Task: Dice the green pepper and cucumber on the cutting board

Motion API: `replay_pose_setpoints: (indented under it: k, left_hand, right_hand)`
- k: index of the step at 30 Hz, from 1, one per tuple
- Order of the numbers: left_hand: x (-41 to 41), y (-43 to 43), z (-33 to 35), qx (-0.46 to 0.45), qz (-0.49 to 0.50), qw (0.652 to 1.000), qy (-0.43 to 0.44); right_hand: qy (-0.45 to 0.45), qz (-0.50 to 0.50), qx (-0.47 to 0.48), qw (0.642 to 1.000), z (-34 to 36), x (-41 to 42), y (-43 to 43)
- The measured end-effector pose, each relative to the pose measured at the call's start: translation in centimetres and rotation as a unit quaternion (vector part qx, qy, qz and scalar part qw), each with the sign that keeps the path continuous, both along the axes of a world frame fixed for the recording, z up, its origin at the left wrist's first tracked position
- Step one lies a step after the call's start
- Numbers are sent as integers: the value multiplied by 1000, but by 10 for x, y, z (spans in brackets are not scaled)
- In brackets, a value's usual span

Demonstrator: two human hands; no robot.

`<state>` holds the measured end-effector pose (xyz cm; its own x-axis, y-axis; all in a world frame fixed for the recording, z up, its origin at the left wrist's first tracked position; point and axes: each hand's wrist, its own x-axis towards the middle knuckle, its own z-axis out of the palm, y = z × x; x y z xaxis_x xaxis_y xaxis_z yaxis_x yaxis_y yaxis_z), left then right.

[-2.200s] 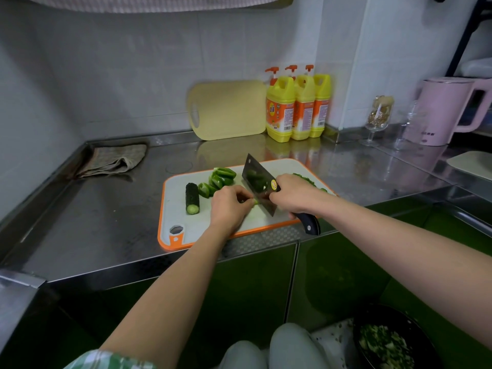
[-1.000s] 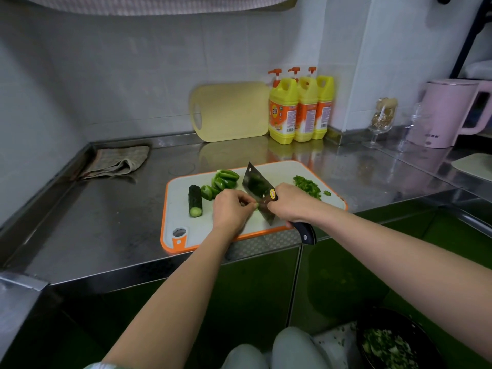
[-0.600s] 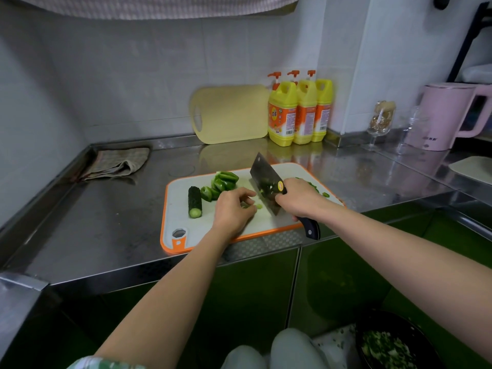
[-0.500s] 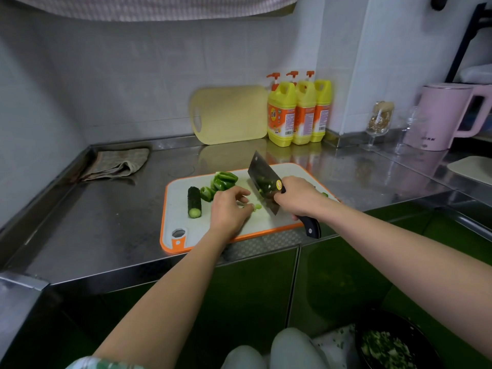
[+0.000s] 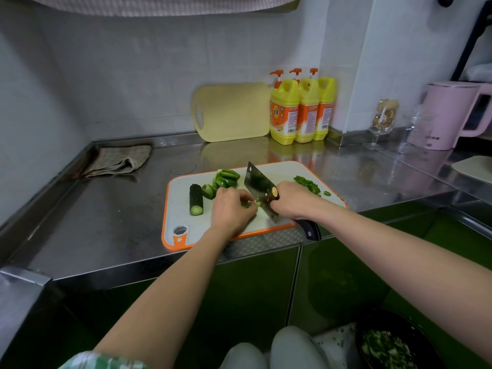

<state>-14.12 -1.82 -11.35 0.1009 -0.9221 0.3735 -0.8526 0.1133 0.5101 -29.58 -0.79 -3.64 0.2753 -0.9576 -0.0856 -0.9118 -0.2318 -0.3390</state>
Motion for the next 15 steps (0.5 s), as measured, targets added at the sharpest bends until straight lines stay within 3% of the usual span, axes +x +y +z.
replay_pose_setpoints:
  k: [4, 10, 15]
  left_hand:
    - [2, 7, 6, 2, 43, 998, -54]
    - [-10, 7, 6, -4, 26, 1000, 16]
    - [-27, 7, 7, -14, 56, 998, 22]
  right_hand:
    - [0, -23, -18, 1000, -3, -4, -4]
    - [-57, -17, -10, 998, 4, -14, 0]
    - [1, -9, 8, 1000, 7, -14, 5]
